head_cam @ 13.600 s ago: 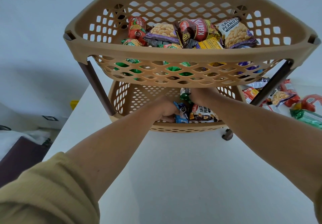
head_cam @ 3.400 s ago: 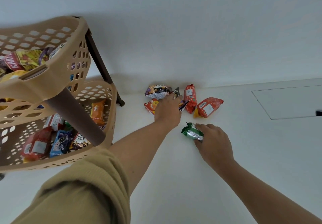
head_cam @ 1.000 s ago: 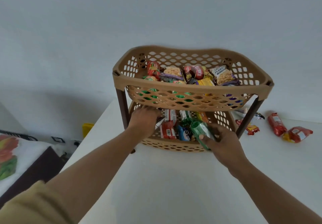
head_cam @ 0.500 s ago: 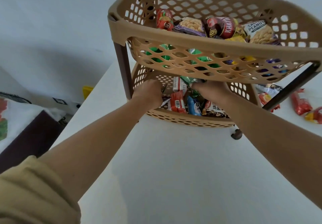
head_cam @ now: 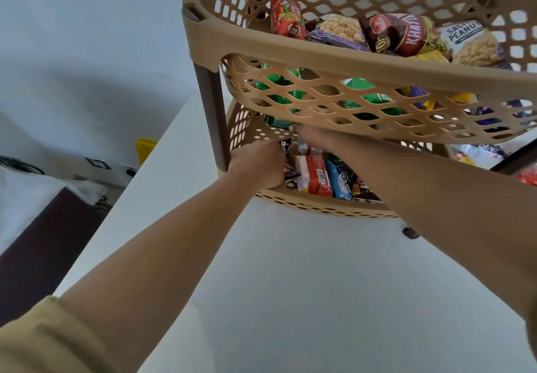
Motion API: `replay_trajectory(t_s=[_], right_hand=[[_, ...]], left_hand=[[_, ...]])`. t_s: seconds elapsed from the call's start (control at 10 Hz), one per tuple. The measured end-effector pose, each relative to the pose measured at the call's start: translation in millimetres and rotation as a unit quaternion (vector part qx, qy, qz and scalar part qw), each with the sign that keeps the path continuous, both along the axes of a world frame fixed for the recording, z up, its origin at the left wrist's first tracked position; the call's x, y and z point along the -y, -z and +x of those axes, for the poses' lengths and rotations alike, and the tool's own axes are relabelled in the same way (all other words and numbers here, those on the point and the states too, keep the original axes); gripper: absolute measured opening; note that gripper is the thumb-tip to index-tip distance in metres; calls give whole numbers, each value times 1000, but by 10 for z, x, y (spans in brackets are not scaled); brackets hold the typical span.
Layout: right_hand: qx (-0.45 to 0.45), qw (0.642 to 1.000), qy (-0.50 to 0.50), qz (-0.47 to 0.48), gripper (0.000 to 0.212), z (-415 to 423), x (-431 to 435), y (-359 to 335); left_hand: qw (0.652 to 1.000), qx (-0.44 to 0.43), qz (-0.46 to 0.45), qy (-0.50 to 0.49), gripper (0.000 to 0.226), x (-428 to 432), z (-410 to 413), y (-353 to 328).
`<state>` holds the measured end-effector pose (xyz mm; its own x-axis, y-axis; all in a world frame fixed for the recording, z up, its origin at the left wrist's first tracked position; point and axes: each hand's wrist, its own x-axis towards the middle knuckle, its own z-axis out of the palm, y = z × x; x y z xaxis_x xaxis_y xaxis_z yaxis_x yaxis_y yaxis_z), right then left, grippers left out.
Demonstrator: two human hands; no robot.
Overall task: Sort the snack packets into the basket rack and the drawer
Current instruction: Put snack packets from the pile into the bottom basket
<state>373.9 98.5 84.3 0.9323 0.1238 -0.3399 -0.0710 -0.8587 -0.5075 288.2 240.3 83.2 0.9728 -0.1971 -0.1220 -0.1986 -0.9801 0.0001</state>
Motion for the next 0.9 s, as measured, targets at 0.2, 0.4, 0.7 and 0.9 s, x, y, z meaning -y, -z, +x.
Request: replay_trajectory(t_s=[0.2,0.4,0.7,0.9], right_hand=[[46,999,-12,-11,31,61,-170,82],[90,995,-38,-33,29,63,-281,135],[70,995,-66,2,24,49,-304,39],[109,993,-39,15,29,-199,-184,-119]], left_hand=[[998,-11,-55,-20,43,-2,24,-46],[998,10,-66,-16,41,4,-21,-59],[995,3,-101,-15,46,-21,-16,-50],[992,33,-124,-2,54,-22,-57,-68]])
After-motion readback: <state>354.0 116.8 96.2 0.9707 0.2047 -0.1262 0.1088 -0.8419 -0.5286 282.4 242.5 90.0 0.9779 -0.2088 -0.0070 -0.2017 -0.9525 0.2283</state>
